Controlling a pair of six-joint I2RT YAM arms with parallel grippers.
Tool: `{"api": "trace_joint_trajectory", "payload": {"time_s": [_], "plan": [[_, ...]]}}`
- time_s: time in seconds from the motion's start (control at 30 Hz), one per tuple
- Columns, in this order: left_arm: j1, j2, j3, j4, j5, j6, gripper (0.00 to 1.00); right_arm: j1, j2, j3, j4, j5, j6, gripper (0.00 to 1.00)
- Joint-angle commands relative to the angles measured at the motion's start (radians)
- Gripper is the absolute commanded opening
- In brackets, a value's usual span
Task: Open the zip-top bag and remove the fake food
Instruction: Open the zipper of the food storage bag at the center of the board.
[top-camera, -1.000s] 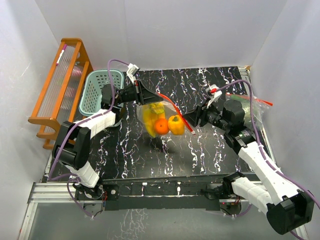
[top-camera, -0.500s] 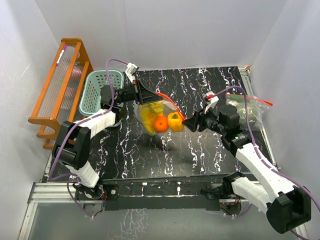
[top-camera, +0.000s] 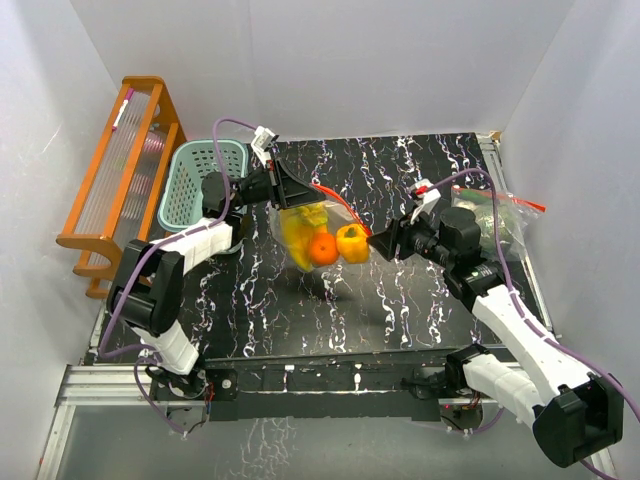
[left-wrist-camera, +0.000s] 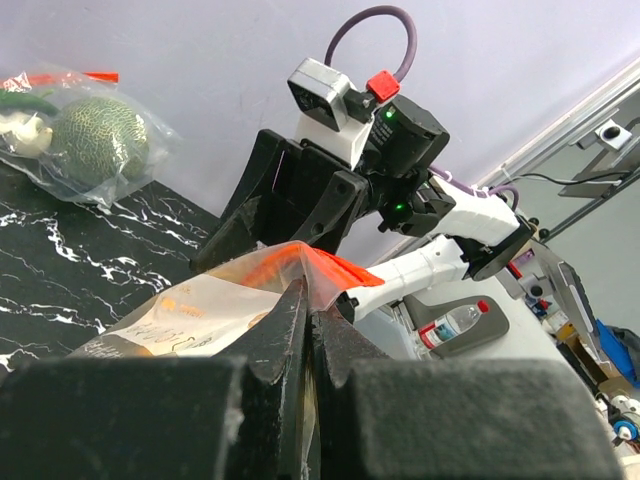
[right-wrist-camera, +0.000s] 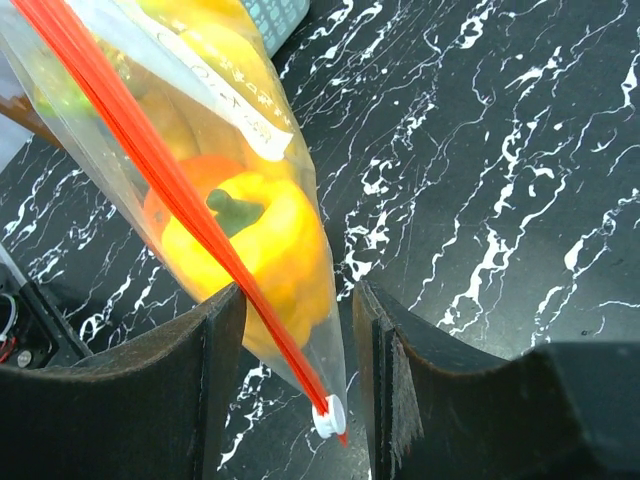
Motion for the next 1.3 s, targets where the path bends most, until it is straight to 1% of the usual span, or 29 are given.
{"api": "trace_joint_trajectory", "payload": {"time_s": [0.0, 0.17, 0.33, 0.53, 0.7, 0.93, 1.13, 1.27], "plan": [[-0.005, 0.002, 0.016, 0.102, 0.001, -0.024, 0.00, 0.000, -0.019, 0.070, 0.033, 0.036, -0.027, 0.50], [-0.010, 0.011, 0.007, 0.152, 0.009, -0.064, 0.00, 0.000, -0.007, 0.085, 0.039, 0.044, -0.031, 0.50], [-0.025, -0.003, 0.003, 0.175, 0.015, -0.091, 0.00, 0.000, 0.040, 0.097, 0.053, 0.044, -0.025, 0.50], [-0.034, -0.029, -0.026, 0.162, 0.022, -0.066, 0.00, -0.001, 0.049, 0.128, 0.060, 0.057, -0.026, 0.50], [-0.040, -0.025, -0.047, 0.187, 0.029, -0.083, 0.00, -0.001, 0.062, 0.148, 0.056, 0.063, -0.030, 0.50], [-0.042, -0.030, -0.046, 0.179, 0.034, -0.081, 0.00, 0.000, 0.090, 0.179, 0.054, 0.059, -0.046, 0.50], [-0.045, -0.022, -0.031, 0.184, 0.030, -0.085, 0.00, 0.000, 0.103, 0.151, 0.073, 0.059, -0.046, 0.50], [-0.062, 0.003, -0.006, 0.212, 0.031, -0.115, 0.00, -0.001, 0.133, 0.118, 0.126, 0.018, -0.027, 0.50]]}}
